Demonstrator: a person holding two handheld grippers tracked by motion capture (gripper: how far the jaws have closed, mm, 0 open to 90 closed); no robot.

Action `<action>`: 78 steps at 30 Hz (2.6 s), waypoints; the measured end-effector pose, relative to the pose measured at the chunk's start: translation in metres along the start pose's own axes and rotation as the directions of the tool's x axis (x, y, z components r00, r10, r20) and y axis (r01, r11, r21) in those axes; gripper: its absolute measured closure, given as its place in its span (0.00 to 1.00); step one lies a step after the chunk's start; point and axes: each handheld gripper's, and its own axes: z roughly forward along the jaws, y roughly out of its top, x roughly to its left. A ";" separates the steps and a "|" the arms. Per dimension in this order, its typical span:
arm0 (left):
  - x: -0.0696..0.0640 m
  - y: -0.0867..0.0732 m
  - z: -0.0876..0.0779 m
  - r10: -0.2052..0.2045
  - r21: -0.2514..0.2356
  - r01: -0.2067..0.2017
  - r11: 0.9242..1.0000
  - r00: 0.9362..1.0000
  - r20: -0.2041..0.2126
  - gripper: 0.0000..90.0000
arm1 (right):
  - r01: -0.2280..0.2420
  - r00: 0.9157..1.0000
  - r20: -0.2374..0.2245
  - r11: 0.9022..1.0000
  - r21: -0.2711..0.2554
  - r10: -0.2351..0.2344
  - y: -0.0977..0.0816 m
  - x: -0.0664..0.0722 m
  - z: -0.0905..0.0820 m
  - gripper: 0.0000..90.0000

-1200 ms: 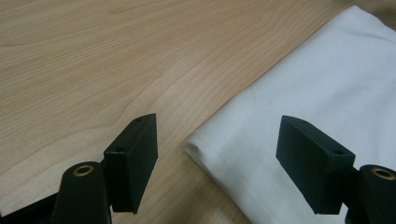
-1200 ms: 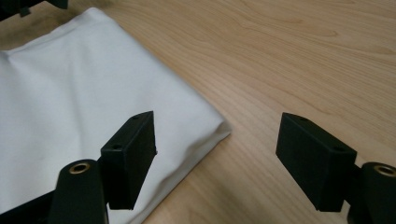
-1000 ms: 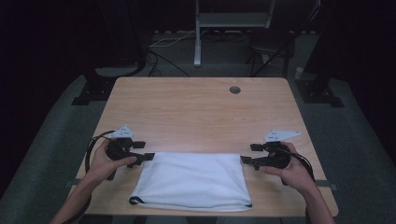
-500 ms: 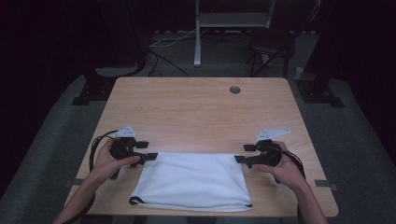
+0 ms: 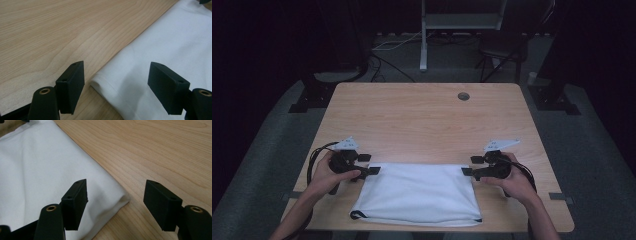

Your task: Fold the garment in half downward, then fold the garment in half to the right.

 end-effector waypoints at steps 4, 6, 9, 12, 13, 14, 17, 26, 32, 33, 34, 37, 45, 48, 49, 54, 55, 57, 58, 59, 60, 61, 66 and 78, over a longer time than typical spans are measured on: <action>0.001 0.000 -0.003 -0.001 -0.006 0.001 1.000 1.000 -0.007 0.33 | 0.002 1.000 0.000 1.000 0.000 -0.002 -0.001 0.000 0.000 0.38; 0.001 0.000 -0.003 -0.001 -0.008 0.001 1.000 1.000 -0.009 0.33 | -0.004 1.000 0.001 1.000 -0.003 0.004 -0.001 0.000 -0.001 0.38; 0.001 0.000 -0.003 -0.005 -0.013 0.005 1.000 1.000 -0.010 0.32 | -0.003 1.000 0.002 1.000 -0.007 0.003 -0.001 0.000 -0.002 0.38; 0.000 -0.001 -0.005 0.000 -0.010 0.000 1.000 1.000 -0.006 0.33 | -0.007 1.000 0.003 1.000 -0.009 0.007 -0.002 0.000 -0.004 0.37; 0.000 -0.001 -0.005 0.000 -0.010 0.000 1.000 1.000 -0.006 0.32 | -0.006 1.000 0.002 1.000 -0.011 0.006 -0.002 0.000 -0.004 0.37; 0.000 -0.001 -0.006 -0.002 -0.014 0.002 1.000 1.000 -0.005 0.33 | -0.008 1.000 0.003 1.000 -0.011 0.008 -0.002 0.000 -0.005 0.37; 0.002 -0.002 -0.007 -0.011 -0.016 0.011 1.000 1.000 0.008 0.32 | -0.011 1.000 0.003 1.000 -0.018 0.011 -0.001 -0.001 -0.007 0.37; 0.006 -0.009 -0.004 -0.047 0.023 0.046 0.999 0.997 0.066 0.32 | -0.015 1.000 0.001 1.000 -0.008 0.015 -0.003 -0.004 -0.005 0.37; 0.004 -0.007 0.000 -0.033 0.044 0.031 0.999 0.998 0.057 0.35 | -0.017 1.000 -0.002 1.000 -0.004 0.017 -0.004 -0.003 -0.003 0.38; 0.004 -0.006 0.001 -0.034 0.045 0.032 0.999 0.998 0.054 0.38 | -0.017 1.000 -0.001 1.000 0.004 0.017 -0.004 -0.003 -0.002 0.39; 0.004 -0.006 0.002 -0.034 0.048 0.031 0.998 0.998 0.057 0.38 | -0.018 1.000 -0.002 1.000 0.008 0.018 -0.004 -0.004 -0.001 0.40; 0.002 -0.006 0.004 -0.033 0.054 0.030 0.998 0.998 0.052 0.45 | -0.018 1.000 -0.009 1.000 0.017 0.018 -0.005 -0.003 0.002 0.46; 0.000 -0.004 0.007 -0.044 0.073 0.044 0.996 0.999 -0.001 0.71 | 0.026 1.000 -0.001 0.999 0.040 -0.026 -0.005 0.003 0.010 0.77; -0.005 -0.002 0.010 -0.021 0.085 0.023 0.996 1.000 -0.023 0.80 | 0.051 0.999 -0.004 0.998 0.046 -0.051 -0.004 0.007 0.014 0.88; -0.006 -0.001 0.011 -0.015 0.087 0.017 0.996 1.000 -0.026 0.84 | 0.054 0.999 -0.005 0.997 0.048 -0.054 -0.003 0.008 0.015 0.90; -0.006 0.003 0.017 -0.038 0.071 0.042 0.997 0.998 -0.047 0.93 | 0.067 0.997 0.020 0.996 0.050 -0.068 0.000 0.010 0.018 0.93; -0.004 0.004 0.018 -0.039 0.071 0.042 0.997 0.998 -0.050 0.93 | 0.063 0.998 0.029 0.997 0.047 -0.064 0.000 0.009 0.018 0.93; 0.000 0.007 0.021 -0.057 0.060 0.061 0.996 0.997 -0.060 0.93 | 0.060 0.997 0.044 0.997 0.043 -0.062 0.002 0.006 0.018 0.93; 0.003 0.009 0.023 -0.065 0.058 0.068 0.996 0.996 -0.061 0.93 | 0.056 0.997 0.054 0.998 0.041 -0.058 0.004 0.004 0.019 0.93; 0.005 0.011 0.025 -0.077 0.051 0.080 0.995 0.995 -0.063 0.93 | 0.055 0.996 0.063 0.998 0.041 -0.057 0.006 0.001 0.019 0.93; 0.007 0.013 0.027 -0.079 0.049 0.083 0.995 0.995 -0.068 0.93 | 0.052 0.996 0.074 0.998 0.036 -0.055 0.009 -0.002 0.020 0.93; 0.009 0.016 0.030 -0.082 0.049 0.086 0.995 0.994 -0.074 0.93 | 0.048 0.995 0.080 0.998 0.035 -0.051 0.011 -0.004 0.020 0.93; 0.021 0.028 0.041 -0.107 0.040 0.111 0.993 0.990 -0.087 0.93 | 0.042 0.991 0.123 0.999 0.032 -0.046 0.026 -0.018 0.026 0.93; 0.045 0.059 0.064 -0.113 0.034 0.119 0.992 0.985 -0.128 0.88 | -0.003 0.981 0.193 1.000 0.008 0.001 0.038 -0.040 0.041 0.77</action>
